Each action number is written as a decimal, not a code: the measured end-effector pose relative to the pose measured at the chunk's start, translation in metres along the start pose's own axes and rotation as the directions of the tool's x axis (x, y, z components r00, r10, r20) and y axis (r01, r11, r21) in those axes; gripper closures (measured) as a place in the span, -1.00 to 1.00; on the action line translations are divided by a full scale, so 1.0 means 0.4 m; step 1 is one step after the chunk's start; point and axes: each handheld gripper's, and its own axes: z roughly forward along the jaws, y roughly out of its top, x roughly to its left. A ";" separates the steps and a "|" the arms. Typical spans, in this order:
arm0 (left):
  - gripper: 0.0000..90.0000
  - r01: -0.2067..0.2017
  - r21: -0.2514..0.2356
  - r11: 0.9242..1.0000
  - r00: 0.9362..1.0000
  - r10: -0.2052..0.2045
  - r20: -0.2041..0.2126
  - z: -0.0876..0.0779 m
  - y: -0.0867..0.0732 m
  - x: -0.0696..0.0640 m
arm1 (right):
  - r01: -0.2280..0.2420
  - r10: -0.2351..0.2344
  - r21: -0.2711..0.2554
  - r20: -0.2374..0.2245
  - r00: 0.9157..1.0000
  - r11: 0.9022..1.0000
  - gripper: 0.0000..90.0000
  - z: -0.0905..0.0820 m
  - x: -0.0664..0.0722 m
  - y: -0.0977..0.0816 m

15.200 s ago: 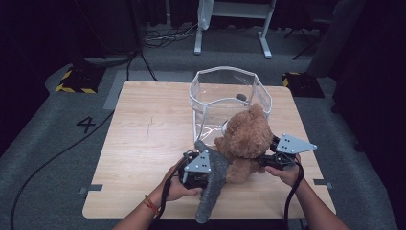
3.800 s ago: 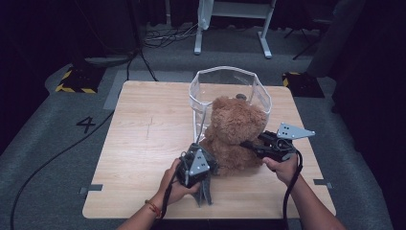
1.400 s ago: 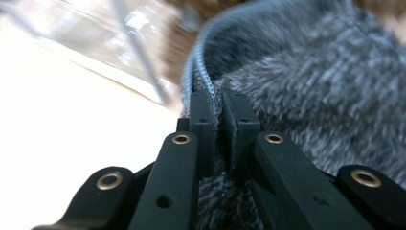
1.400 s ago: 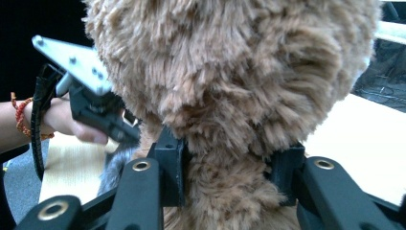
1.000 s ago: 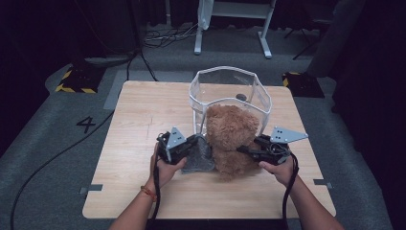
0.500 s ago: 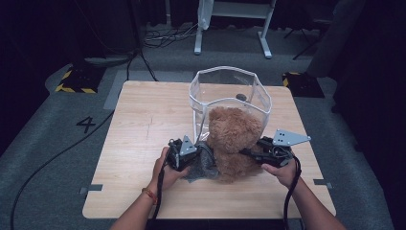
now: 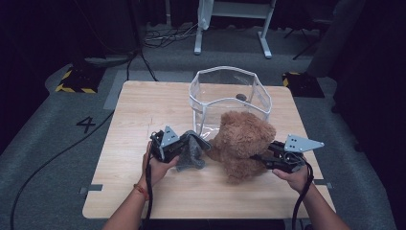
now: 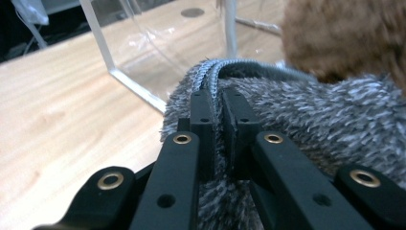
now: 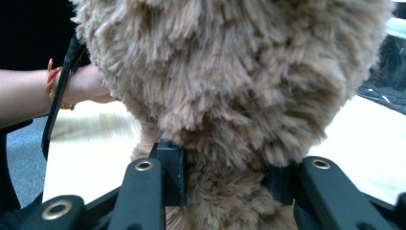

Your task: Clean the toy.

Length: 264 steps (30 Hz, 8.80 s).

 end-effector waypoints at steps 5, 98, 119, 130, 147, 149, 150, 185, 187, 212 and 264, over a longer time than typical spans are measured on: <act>0.85 0.023 -0.020 1.000 1.000 -0.023 -0.003 0.048 0.043 0.023 | -0.016 0.016 0.017 0.006 1.000 1.000 0.25 0.021 0.000 -0.005; -0.05 0.056 0.083 0.995 0.994 -0.064 0.093 0.176 0.082 -0.038 | 0.033 -0.027 0.200 -0.029 0.999 0.979 -0.35 0.081 0.015 -0.016; 0.92 0.044 0.097 0.994 0.999 -0.046 0.015 0.126 0.058 -0.019 | 0.024 -0.029 0.106 0.049 0.998 0.994 0.32 -0.005 -0.020 -0.021; 0.92 0.100 0.072 0.992 0.995 -0.101 0.012 0.049 0.014 -0.018 | -0.003 -0.004 0.051 0.130 0.991 0.999 0.38 -0.096 -0.054 -0.011; 0.89 0.037 0.075 0.996 0.995 -0.044 0.092 -0.065 -0.056 -0.113 | -0.035 0.037 -0.013 0.258 0.965 0.999 0.41 -0.137 -0.102 -0.011; 0.85 0.034 0.073 0.997 0.992 -0.042 0.115 -0.068 -0.055 -0.137 | -0.034 0.039 -0.021 0.272 0.962 0.999 0.41 -0.129 -0.103 -0.005; 0.83 0.030 0.075 0.997 0.991 -0.040 0.130 -0.066 -0.053 -0.150 | -0.032 0.038 -0.026 0.276 0.960 0.999 0.41 -0.123 -0.101 -0.001; 0.62 -0.032 0.044 0.999 0.977 0.022 0.212 0.026 -0.010 -0.299 | -0.053 0.002 0.210 0.236 0.972 0.976 -0.19 -0.066 -0.116 -0.022; 0.60 -0.033 0.042 0.999 0.978 0.024 0.208 0.031 -0.008 -0.307 | -0.036 -0.015 0.203 0.245 0.969 0.979 -0.06 -0.070 -0.115 -0.023; -0.66 -0.123 0.154 0.980 0.974 0.090 0.206 -0.168 -0.101 -0.178 | -0.001 0.008 -0.022 0.342 0.940 1.000 0.11 -0.166 -0.105 0.082; -0.63 0.105 0.275 0.956 0.994 -0.108 -0.005 -0.134 -0.234 0.012 | 0.204 -0.167 -0.203 0.188 0.968 0.958 0.11 -0.057 -0.070 0.494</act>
